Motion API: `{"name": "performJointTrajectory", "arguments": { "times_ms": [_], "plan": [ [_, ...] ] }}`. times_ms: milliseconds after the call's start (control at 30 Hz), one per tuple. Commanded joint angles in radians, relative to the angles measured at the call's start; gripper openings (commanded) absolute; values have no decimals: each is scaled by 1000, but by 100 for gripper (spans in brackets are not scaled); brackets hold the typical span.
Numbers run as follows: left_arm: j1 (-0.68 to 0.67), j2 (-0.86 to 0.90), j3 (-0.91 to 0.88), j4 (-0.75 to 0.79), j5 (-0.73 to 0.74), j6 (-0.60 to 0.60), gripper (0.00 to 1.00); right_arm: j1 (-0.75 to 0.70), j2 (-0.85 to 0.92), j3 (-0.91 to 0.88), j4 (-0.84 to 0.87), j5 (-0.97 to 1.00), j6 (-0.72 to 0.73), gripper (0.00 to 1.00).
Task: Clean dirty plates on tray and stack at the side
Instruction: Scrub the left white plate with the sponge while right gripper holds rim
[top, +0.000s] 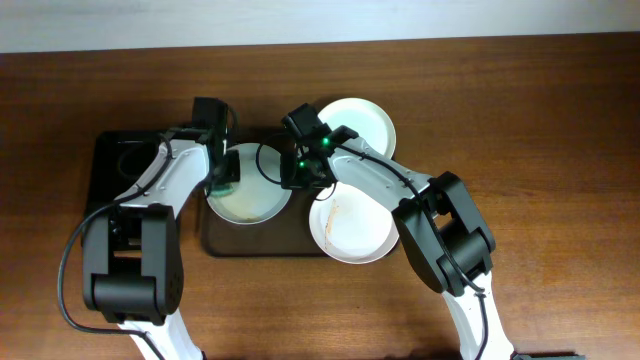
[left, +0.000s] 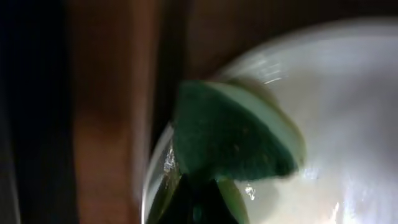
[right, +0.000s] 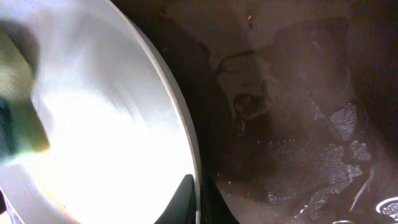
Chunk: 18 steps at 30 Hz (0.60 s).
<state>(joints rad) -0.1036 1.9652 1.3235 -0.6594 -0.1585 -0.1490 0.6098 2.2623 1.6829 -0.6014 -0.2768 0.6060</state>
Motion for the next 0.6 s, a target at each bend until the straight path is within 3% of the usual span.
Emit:
{"name": "performJointTrajectory", "arguments": {
  "times_ms": [0,100,200,333,433,567],
  "plan": [
    [5,-1,-3,133,-22,-46,1,4,22,10,1,-3,-3,4],
    [5,-1,-3,211,89,-45,1,4,22,10,1,-3,-3,4],
    [5,-1,-3,192,251,-19,1,3,22,10,1,-3,-3,4],
    [5,-1,-3,51,380,84,1,3,22,10,1,-3,-3,4],
    [5,-1,-3,-110,384,155,1,3,22,10,1,-4,-3,4],
    [5,-1,-3,-214,384,259,1,3,22,10,1,-4,-3,4]
  ]
}}
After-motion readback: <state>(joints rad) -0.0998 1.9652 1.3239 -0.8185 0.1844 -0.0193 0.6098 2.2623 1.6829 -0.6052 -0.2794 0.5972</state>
